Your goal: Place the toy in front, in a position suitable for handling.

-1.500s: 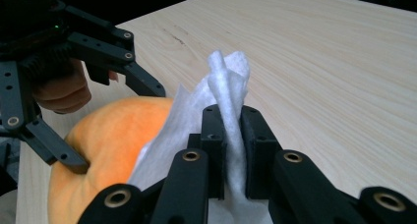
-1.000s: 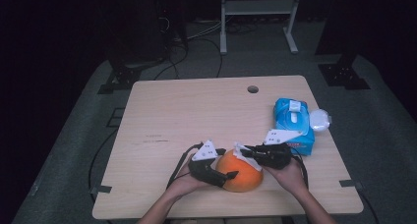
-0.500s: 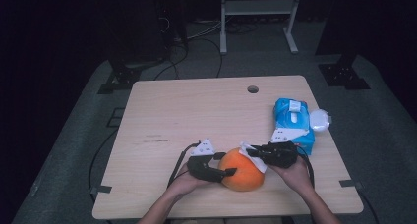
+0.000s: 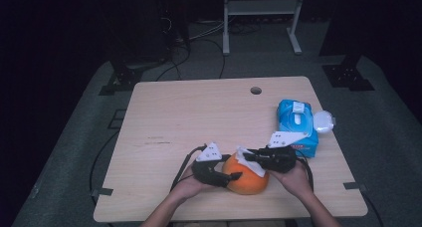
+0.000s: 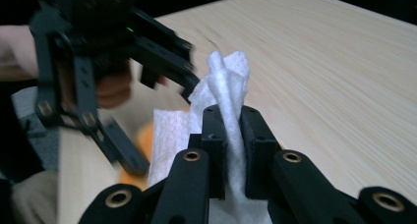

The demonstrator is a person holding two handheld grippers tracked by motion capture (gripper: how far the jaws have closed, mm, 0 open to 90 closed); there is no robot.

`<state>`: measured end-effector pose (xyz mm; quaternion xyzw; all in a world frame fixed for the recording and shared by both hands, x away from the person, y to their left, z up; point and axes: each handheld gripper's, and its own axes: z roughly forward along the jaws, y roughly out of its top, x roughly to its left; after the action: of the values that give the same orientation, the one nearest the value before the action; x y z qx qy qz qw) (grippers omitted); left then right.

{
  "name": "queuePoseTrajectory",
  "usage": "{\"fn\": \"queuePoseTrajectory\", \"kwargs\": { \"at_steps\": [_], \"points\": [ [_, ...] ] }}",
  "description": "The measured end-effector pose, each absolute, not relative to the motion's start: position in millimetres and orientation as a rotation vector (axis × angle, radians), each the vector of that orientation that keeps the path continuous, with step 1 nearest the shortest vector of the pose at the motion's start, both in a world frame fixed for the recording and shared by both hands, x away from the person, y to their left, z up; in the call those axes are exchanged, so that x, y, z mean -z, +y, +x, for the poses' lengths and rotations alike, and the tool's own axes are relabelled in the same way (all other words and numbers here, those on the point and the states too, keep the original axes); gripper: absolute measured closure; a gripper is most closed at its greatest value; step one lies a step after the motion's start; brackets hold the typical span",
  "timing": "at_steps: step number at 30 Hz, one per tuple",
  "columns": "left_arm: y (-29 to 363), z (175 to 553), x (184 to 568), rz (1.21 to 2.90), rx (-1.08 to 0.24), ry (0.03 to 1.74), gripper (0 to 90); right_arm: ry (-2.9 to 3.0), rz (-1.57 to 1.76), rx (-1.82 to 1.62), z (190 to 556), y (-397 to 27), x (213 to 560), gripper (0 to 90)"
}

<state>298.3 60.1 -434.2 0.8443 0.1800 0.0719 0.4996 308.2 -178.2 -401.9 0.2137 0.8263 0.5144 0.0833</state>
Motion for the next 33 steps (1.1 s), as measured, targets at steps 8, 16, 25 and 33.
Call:
{"fn": "queuePoseTrajectory", "kwargs": {
  "at_steps": [8,16,25,33],
  "points": [
    [64,299,435,2.009,-0.156,0.441,23.1,2.489,0.652,-1.471,312,-185,402,81.1],
    [69,312,441,1.984,-0.014,0.531,4.3,2.527,0.580,-1.498,306,-195,402,81.2],
    [59,309,447,2.022,0.141,0.466,4.3,2.558,0.465,-1.557,285,-198,403,81.1],
    [64,298,424,1.955,-0.151,0.372,34.1,2.457,0.452,-1.561,284,-194,384,81.2]
  ]
}}
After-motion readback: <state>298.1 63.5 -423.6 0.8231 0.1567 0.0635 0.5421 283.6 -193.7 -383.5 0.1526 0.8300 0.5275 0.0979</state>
